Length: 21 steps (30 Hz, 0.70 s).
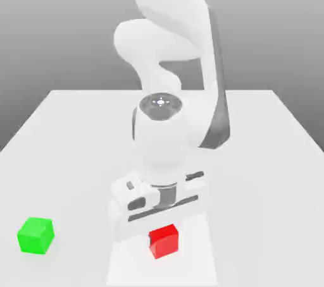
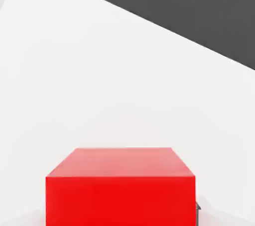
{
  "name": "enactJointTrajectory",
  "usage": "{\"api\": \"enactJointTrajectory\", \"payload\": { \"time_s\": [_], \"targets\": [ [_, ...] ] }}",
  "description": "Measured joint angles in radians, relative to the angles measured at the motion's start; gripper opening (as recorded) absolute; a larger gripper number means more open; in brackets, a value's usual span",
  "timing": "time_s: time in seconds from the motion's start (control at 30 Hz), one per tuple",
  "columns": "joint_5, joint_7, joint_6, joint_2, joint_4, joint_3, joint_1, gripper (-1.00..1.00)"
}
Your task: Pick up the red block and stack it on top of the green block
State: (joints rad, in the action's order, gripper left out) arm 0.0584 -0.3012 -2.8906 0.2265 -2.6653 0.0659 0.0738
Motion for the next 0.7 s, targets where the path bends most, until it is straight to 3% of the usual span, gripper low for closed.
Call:
{"api": "enactJointTrajectory", "payload": {
  "time_s": [0.13,0.4,0.57,0.6,0.7],
  "targets": [
    [-0.037,-0.032,0.116,-0.134,-0.017,0.019,0.002,-1.0],
    [0.004,-0.279,0.267,-0.127,0.135,0.237,-0.287,-1.0],
    [0.118,-0.247,0.161,0.027,0.174,0.213,-0.351,-1.0],
    [0.133,-0.237,0.142,0.049,0.176,0.203,-0.359,1.0],
    [0.133,-0.237,0.142,0.049,0.176,0.203,-0.359,1.0]
  ]
}}
